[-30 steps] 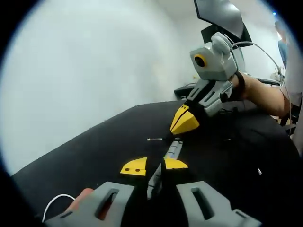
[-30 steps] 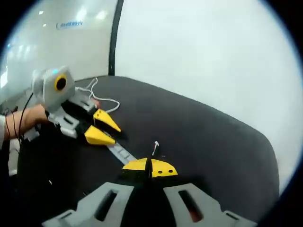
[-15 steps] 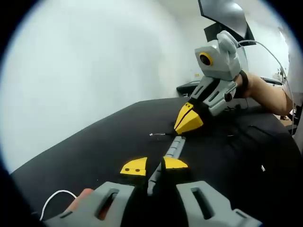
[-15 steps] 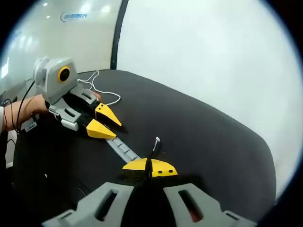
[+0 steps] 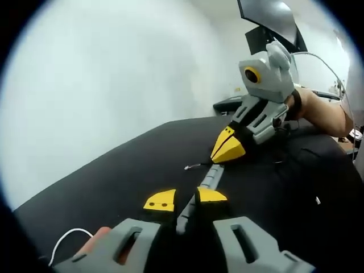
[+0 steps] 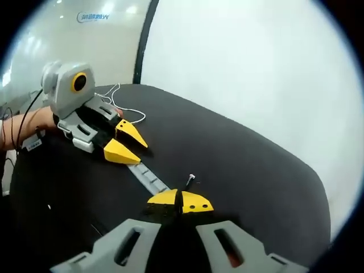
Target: Grab the wires, straighten them and put them on the rack
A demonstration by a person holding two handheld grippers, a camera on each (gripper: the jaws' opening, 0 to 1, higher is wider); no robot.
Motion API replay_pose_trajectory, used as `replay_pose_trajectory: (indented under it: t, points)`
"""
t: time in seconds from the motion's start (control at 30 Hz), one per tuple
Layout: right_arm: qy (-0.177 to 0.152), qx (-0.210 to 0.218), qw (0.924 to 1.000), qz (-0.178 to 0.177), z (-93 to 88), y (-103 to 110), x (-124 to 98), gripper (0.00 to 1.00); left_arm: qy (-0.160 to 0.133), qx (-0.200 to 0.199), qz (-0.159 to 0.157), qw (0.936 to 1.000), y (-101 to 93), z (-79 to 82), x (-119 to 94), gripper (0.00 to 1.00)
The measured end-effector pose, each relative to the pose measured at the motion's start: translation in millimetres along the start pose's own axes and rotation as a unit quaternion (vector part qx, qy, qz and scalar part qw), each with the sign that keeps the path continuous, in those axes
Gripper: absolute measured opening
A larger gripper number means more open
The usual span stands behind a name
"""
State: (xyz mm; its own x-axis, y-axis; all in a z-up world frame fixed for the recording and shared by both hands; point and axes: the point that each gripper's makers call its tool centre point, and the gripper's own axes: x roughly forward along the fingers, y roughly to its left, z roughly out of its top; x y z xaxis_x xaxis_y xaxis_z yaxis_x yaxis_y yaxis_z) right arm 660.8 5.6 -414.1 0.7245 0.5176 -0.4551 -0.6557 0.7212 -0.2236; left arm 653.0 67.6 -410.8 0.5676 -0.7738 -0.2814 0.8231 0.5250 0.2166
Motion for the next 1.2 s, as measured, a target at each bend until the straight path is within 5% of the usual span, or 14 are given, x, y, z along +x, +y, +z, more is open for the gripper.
replay_pose_trajectory:
  t: [0.23, 0.53, 0.8, 0.87, 0.93, 1.03, 1.13, 1.2]
  points:
    - [-0.018, -0.051, 0.9982, -0.028, 1.7, 3.6, -2.3, 0.0, -0.012, -0.005, -0.001, 0.9999, 1.3, -1.7, 1.1, 0.06]
    - [-0.036, 0.085, 0.9956, 0.015, -3.0, -1.7, -2.8, 0.0, -0.017, -0.006, 0.003, 0.9998, 2.6, -2.4, 1.0, 0.07]
    - [-0.044, 0.058, 0.9973, 0.007, 1.9, -2.8, 2.8, 0.0, -0.017, -0.017, 0.001, 0.9997, 2.5, -3.3, 1.8, 0.07]
    - [-0.054, -0.022, 0.9981, 0.017, 7.8, -0.3, 1.2, 0.0, -0.018, -0.017, -0.001, 0.9997, 2.5, -3.4, 1.7, 0.07]
    - [-0.057, 0.028, 0.998, 0.007, 8.2, -4.6, -5.0, 0.0, -0.019, -0.019, -0.001, 0.9996, 3.1, -3.3, 2.0, 0.07]
    - [-0.115, 0.107, 0.9874, -0.022, 31.8, -29.6, -26.8, 0.0, -0.02, -0.016, -0.002, 0.9997, 12.5, -6.7, 2.6, 0.07]
    - [-0.088, 0.102, 0.9906, -0.022, 30.1, -29.5, -32.1, 0.0, -0.02, -0.012, -0.002, 0.9997, 2.6, -3.8, -0.3, 0.07]
    - [-0.039, 0.038, 0.9985, -0.006, 17.2, -17.7, -25.7, 0.0, -0.021, -0.011, -0.004, 0.9997, -1.8, -2.6, -1.2, 0.07]
